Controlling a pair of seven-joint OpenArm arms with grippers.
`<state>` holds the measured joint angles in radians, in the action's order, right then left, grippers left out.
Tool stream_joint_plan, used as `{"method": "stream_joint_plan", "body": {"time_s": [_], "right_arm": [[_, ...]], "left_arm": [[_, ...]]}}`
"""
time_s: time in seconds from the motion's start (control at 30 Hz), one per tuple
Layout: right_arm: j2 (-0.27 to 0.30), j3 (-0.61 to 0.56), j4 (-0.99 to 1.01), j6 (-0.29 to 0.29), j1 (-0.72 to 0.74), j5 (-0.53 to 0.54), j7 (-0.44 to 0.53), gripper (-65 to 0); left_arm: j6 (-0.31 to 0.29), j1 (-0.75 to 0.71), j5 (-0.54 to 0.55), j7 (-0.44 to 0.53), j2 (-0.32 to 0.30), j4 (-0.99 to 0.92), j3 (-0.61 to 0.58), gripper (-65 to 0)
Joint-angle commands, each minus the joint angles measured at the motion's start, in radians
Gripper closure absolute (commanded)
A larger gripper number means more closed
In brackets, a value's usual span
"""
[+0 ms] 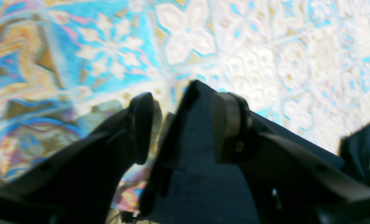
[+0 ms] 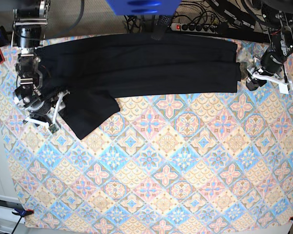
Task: Fold the T-shirt properly
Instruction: 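Release and move the right gripper to the hanging sleeve, then grasp the sleeve with the right gripper and fold it onto the shirt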
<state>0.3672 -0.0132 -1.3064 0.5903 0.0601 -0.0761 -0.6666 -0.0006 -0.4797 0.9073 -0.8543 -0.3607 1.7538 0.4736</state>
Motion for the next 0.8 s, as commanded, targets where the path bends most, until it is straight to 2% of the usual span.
{"method": "stream_joint_plan", "body": {"time_s": [0.0,0.43,0.63,0.7,0.77], "right_arm": [[0.014,-0.015,0.014,-0.008,0.065,0.014,0.051,-30.6],[0.014,-0.121,0.383,-0.008,0.195,0.014,0.202,-30.6],[0.014,-0.123,0.423,-0.003,0.198,0.014,0.213,-30.3],[0.014,-0.135,0.423,0.032,0.197,0.014,0.206,-28.6],[0.014,-0.163,0.422,0.108,0.195,0.014,0.206,-23.5]], "left_arm": [[-0.003,0.003,0.006,0.013,-0.019,0.015,0.009,-30.0],[-0.003,0.009,0.005,0.013,-0.019,0.013,0.007,-30.0],[-0.003,0.009,0.005,0.013,-0.019,0.013,0.007,-30.0],[-0.003,0.009,0.005,0.013,-0.019,0.013,0.007,-30.0],[-0.003,0.009,0.005,0.013,-0.019,0.013,0.007,-30.0]]}}
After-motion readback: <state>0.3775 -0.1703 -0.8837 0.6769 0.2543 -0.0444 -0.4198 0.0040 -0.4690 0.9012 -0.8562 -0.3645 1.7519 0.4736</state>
